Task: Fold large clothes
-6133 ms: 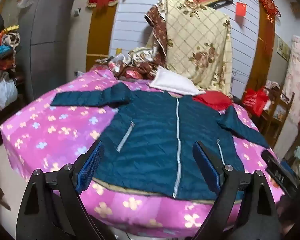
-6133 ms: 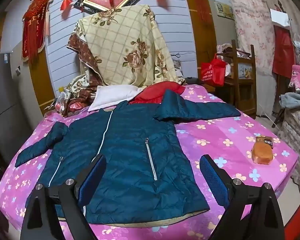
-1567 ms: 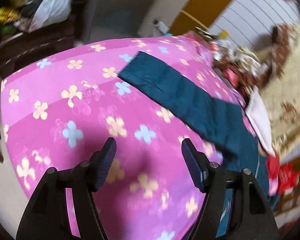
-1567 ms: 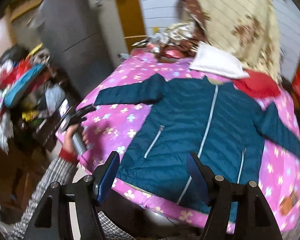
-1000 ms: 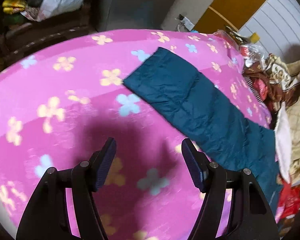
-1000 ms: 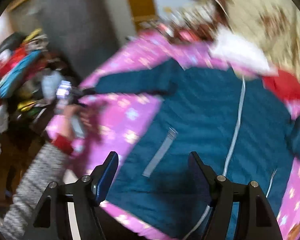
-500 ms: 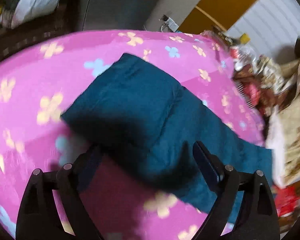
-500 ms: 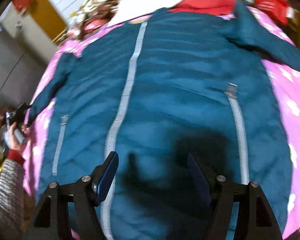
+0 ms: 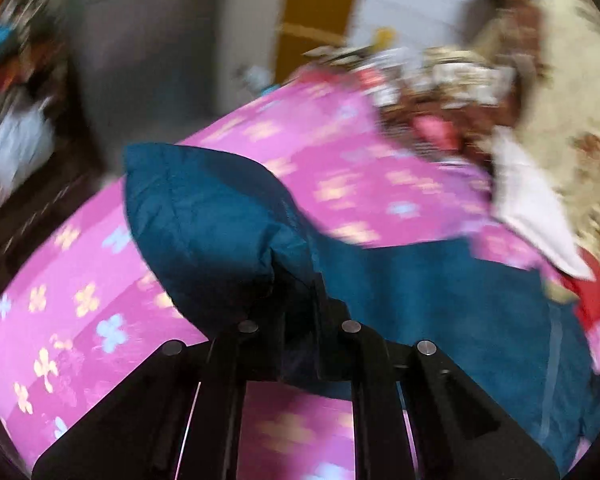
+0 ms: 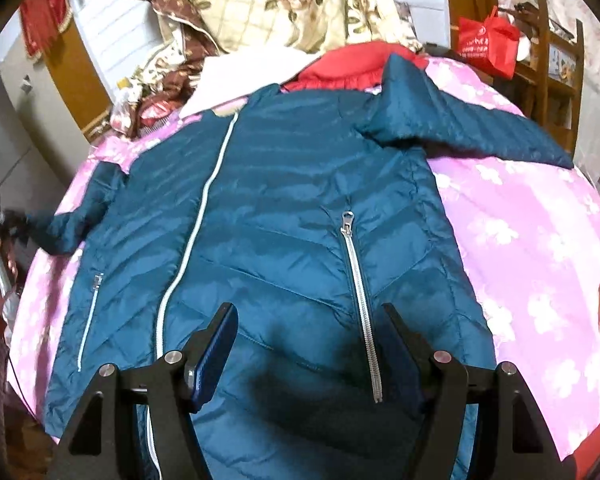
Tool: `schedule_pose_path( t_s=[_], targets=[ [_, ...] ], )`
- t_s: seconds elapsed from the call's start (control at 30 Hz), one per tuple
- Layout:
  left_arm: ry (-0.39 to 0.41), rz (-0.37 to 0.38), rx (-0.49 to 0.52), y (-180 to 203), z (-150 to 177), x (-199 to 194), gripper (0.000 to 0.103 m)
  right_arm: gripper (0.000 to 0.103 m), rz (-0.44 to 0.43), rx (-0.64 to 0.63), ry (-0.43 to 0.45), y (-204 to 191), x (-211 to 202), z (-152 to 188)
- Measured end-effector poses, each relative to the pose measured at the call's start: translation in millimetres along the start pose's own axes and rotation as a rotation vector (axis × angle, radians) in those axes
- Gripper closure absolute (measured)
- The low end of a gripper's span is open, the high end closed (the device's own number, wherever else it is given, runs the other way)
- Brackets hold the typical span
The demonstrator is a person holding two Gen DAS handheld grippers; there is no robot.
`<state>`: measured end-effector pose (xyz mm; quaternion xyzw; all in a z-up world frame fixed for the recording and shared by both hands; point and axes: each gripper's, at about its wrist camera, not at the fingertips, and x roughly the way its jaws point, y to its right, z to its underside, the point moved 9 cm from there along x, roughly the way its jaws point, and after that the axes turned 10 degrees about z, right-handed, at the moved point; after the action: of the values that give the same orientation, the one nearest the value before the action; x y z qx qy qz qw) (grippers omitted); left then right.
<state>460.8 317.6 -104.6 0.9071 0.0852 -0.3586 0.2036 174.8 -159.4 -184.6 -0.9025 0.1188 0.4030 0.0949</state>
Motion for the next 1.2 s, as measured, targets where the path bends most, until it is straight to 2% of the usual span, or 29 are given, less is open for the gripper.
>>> schedule_pose_path(
  t_s=[0.07,0.17,0.3,0.37,0.47,0.5,0.57,0.7,0.77,0.83,0.93,1.07,1.13,1.2],
  targets=[
    [0.013,0.098,0.075,61,1,-19,0.094,0.033,-0.007,0.013,0.005,3,-3,3],
    [-0.004,0.241,0.187,156,22,-39,0.094,0.033,-0.012,0.045,0.012,15,-7,9],
    [-0.039,0.401,0.35,284,75,-51,0.094,0.033,-0.012,0.085,0.027,39,-16,18],
    [-0.082,0.465,0.406,330,106,-50,0.094,0.033,-0.009,0.109,0.029,53,-21,24],
    [-0.19,0.57,0.482,382,162,-43,0.087,0.033,-0.013,0.152,0.027,75,-27,30],
    [-0.232,0.598,0.505,392,182,-39,0.083,0.033,-0.014,0.163,0.028,80,-29,30],
    [-0.283,0.62,0.527,404,206,-34,0.082,0.033,-0.012,0.179,0.036,91,-33,31],
    [-0.321,0.634,0.496,382,223,-47,0.08,0.033,-0.015,0.185,0.054,96,-43,27],
    [-0.304,0.615,0.464,362,224,-60,0.067,0.033,-0.034,0.175,0.054,90,-45,25],
    [-0.248,0.564,0.429,326,221,-72,0.047,0.033,-0.057,0.157,0.045,79,-44,22],
    [-0.171,0.454,0.393,267,222,-81,0.045,0.033,-0.091,0.124,0.028,59,-34,10],
    [-0.066,0.289,0.393,200,242,-86,0.045,0.033,-0.101,0.079,0.019,31,-3,-22],
    [-0.054,0.249,0.382,177,253,-81,0.045,0.033,-0.117,0.066,-0.005,18,22,-41],
    [-0.065,0.21,0.379,163,264,-69,0.045,0.034,-0.079,0.055,-0.014,10,51,-62]
  ],
)
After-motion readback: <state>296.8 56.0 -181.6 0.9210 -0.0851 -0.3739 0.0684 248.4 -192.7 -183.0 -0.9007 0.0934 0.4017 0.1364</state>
